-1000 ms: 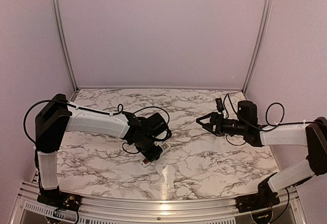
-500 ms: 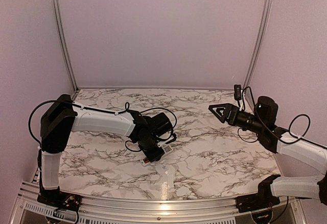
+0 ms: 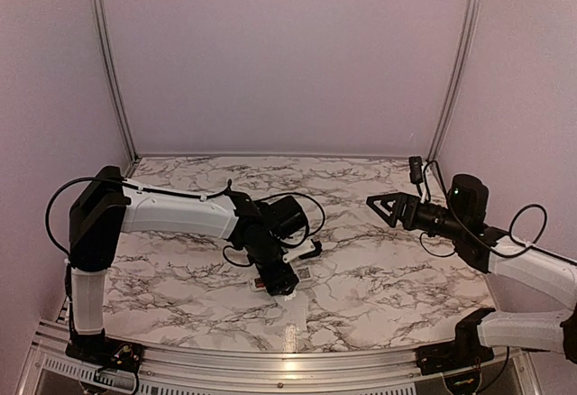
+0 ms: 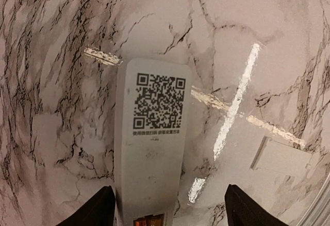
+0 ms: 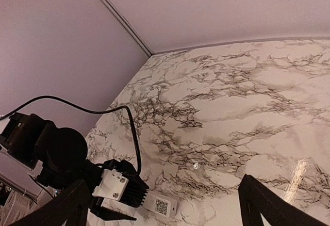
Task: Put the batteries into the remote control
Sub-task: Place the remote control without the battery cover at the center of the board, then pick up the battery cover from the center of the board.
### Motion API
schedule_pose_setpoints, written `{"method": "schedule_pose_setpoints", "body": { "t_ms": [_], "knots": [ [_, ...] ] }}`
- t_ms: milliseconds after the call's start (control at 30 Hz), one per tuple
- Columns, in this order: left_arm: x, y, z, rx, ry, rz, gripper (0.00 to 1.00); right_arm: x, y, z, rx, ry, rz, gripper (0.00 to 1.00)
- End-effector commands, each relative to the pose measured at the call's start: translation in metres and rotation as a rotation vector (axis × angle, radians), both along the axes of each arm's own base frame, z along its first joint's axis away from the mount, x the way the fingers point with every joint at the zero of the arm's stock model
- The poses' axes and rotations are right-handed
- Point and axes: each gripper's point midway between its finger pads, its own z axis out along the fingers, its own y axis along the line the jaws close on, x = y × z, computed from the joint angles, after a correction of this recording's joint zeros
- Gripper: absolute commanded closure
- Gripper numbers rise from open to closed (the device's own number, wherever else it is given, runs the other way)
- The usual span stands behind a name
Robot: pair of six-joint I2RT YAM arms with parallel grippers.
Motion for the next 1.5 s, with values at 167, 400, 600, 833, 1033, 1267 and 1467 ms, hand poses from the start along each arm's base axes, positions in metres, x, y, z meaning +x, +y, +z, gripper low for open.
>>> {"method": "schedule_pose_setpoints", "body": {
  "t_ms": [167,400,600,833,1033,1267,1467],
  "knots": [
    [-0.041,-0.026,0.053,-0.200,0.018,-0.187,0.36,-0.009,0.006,-0.004,-0.033,0.008,0.081,0.01],
    [-0.056,-0.039,0.040,-0.193,0.016,-0.272,0.60,-0.011,0.005,-0.002,-0.046,-0.001,0.079,0.02],
    [-0.053,-0.043,0.016,-0.131,0.024,-0.272,0.76,-0.004,-0.004,-0.020,-0.099,0.063,0.014,0.04],
    [-0.050,-0.045,-0.002,-0.092,0.034,-0.266,0.77,-0.003,-0.008,-0.025,-0.124,0.083,-0.011,0.06],
    [-0.057,-0.039,-0.021,-0.038,0.055,-0.280,0.77,0.001,-0.019,-0.029,-0.119,0.100,-0.040,0.07],
    [-0.066,-0.026,-0.045,0.071,0.045,-0.291,0.88,0.005,-0.033,-0.036,-0.094,0.128,-0.054,0.08],
    [-0.082,-0.003,-0.057,0.176,0.047,-0.312,0.96,0.006,-0.039,-0.041,-0.098,0.142,-0.062,0.08]
  ]
}}
